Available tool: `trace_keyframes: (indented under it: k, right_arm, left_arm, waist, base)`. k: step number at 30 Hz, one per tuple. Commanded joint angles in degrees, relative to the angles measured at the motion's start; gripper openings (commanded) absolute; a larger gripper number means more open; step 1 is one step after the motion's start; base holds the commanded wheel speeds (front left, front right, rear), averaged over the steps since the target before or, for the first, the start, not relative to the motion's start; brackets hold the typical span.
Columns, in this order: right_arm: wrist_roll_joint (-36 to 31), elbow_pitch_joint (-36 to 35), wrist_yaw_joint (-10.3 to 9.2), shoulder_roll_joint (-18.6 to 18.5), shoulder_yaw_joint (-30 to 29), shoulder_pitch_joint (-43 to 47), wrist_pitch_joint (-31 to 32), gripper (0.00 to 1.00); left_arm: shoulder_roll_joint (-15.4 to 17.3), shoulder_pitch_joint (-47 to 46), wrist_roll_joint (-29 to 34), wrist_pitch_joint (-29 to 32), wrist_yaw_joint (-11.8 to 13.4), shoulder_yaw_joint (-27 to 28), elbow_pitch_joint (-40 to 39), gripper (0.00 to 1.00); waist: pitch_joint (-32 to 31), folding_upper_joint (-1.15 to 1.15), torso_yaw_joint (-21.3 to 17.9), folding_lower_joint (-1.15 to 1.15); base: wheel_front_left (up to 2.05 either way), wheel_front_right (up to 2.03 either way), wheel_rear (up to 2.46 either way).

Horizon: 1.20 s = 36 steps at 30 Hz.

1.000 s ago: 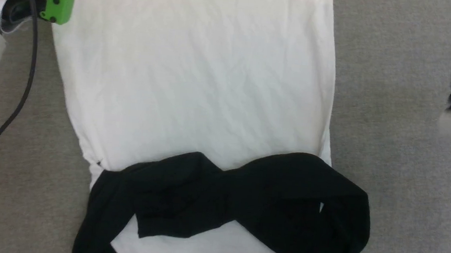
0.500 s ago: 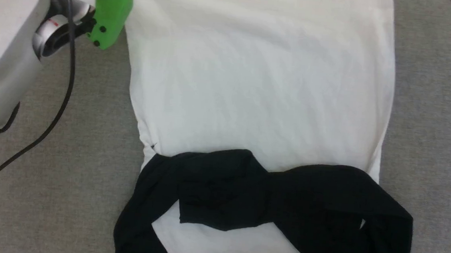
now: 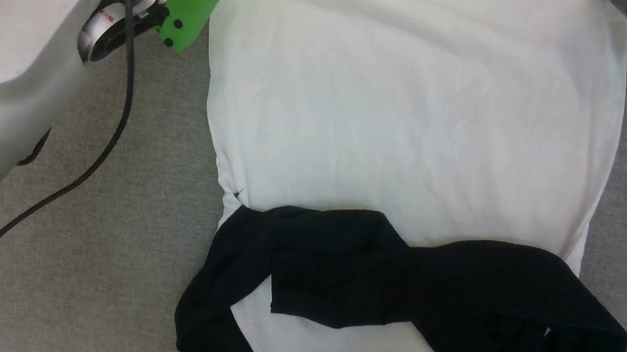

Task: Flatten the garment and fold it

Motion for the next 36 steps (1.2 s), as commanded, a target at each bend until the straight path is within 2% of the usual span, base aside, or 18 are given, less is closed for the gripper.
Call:
trace_keyframes:
  k: [1,5,6,7,12,18,24,32,36]
  right_arm:
    - [0.21,1.31,-0.1,0.32,0.73,-0.22,0.03,1.0]
    - [1.25,2.97,-0.1,-0.46,4.33,1.42,2.46,1.0]
    - [1.51,3.01,-0.1,-0.82,4.94,1.6,2.55,0.29]
    - [2.0,3.08,-0.1,-1.16,5.32,1.73,2.33,0.0]
    - [2.66,4.37,-0.1,-1.45,3.58,0.84,-3.06,0.0]
    - [2.94,5.17,-0.1,0.76,1.81,1.14,-18.19,0.0]
    - [4.42,4.22,-0.1,0.03,4.12,6.69,-30.6,0.0]
    - [5.61,-1.26,-0.1,-4.22,4.86,17.54,-44.96,0.0]
    - [5.53,-6.33,-0.1,-6.43,4.36,25.15,-48.87,0.0]
  left_arm:
    - [-0.45,-1.31,-0.72,-0.7,0.01,-0.31,0.22,0.0]
    - [-0.78,-1.69,-1.35,-1.61,0.01,-1.22,1.14,0.0]
    - [-0.78,-1.74,-1.52,-1.78,0.01,-1.41,1.42,0.0]
    - [-0.76,-1.77,-1.74,-2.03,0.01,-1.63,1.78,0.0]
    - [-0.63,-1.21,-3.22,-3.44,0.01,-2.34,3.97,0.0]
    - [-0.94,1.12,-4.53,-9.72,0.03,-1.37,8.16,0.0]
    - [-0.52,6.87,-4.6,-15.46,0.48,-1.82,10.09,0.0]
    - [2.66,16.29,-4.37,-20.96,3.92,-2.82,4.0,0.0]
    - [6.88,22.45,-4.82,-21.57,6.81,-3.64,-3.16,0.0]
  waist:
    - [1.39,0.0,1.15,0.0]
    - [1.67,0.0,1.14,0.0]
    - [1.67,0.0,1.07,0.0]
    - [1.59,0.0,0.92,0.0]
    - [0.02,0.0,-0.02,0.0]
    - [-5.72,0.0,-1.87,0.0]
    - [-13.24,0.0,-3.43,0.0]
    - [-22.02,0.0,-3.66,0.0]
    - [-26.05,0.0,-3.68,0.0]
  base:
    - [0.0,0.0,0.0]
    - [0.0,0.0,0.0]
    - [0.0,0.0,0.0]
    - [0.0,0.0,0.0]
    - [0.0,0.0,0.0]
    - [0.0,0.0,0.0]
    - [0.0,0.0,0.0]
    - [0.0,0.0,0.0]
    - [0.0,0.0,0.0]
